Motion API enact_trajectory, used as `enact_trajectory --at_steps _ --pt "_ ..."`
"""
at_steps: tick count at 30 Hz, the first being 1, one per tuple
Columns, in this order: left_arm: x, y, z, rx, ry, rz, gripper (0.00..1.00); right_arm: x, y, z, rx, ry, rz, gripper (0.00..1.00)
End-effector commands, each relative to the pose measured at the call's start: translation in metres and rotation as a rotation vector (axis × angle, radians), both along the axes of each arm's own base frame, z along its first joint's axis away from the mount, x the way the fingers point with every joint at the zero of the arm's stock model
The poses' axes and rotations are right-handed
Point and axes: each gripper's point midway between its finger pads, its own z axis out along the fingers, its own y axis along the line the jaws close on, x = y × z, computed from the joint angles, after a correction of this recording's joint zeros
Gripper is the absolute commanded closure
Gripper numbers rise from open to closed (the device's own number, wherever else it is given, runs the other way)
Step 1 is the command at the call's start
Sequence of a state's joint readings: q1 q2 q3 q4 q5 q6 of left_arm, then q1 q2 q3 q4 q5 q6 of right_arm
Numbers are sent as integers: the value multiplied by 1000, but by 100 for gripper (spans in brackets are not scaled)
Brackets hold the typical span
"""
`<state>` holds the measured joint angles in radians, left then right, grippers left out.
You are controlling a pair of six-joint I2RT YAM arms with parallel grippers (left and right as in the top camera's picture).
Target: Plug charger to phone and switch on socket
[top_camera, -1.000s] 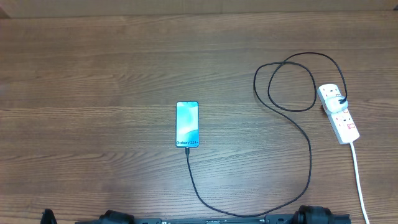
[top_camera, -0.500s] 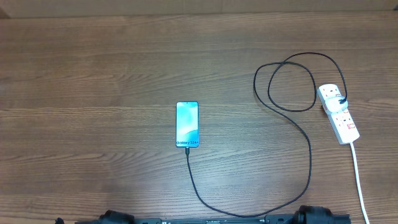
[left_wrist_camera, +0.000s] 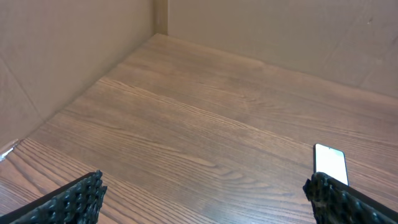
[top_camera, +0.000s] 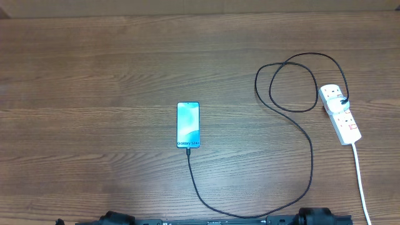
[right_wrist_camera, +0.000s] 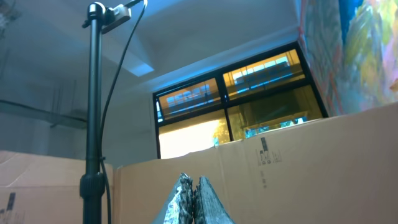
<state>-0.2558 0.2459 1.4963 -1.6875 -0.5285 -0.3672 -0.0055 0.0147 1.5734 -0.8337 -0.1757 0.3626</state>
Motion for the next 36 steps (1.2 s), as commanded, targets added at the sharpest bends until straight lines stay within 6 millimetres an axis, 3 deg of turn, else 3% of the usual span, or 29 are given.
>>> enact_trajectory --at_steps 1,8,12,15,18,21,25,28,30,34,36 --pt "-2 3 -1 1 -10 6 0 3 -4 -5 -44 4 -21 96" --pt "-2 3 -1 1 -10 7 1 3 -11 -5 -55 0 -46 92" --pt "-2 3 -1 1 -10 7 0 -1 -13 0 -50 -29 -23 73" --pt "-2 3 -1 1 -10 6 0 -10 -14 10 -46 -89 -24 53" --pt "-2 3 -1 1 -10 6 1 -18 -15 19 -41 -143 -28 8" --pt "-2 3 -1 1 -10 6 0 -23 -15 29 -37 -200 -29 0" --pt "-2 3 -1 1 -10 7 1 -16 -15 40 -33 -260 -31 0" --pt "-2 3 -1 1 -10 7 1 7 -22 38 6 -226 -64 0" --pt "-2 3 -1 1 -10 7 1 34 -29 30 35 -162 -95 0" --pt "-2 3 -1 1 -10 6 1 103 -34 0 55 10 -136 0" --pt "-2 3 -1 1 -10 6 0 146 -35 -26 54 120 -154 0"
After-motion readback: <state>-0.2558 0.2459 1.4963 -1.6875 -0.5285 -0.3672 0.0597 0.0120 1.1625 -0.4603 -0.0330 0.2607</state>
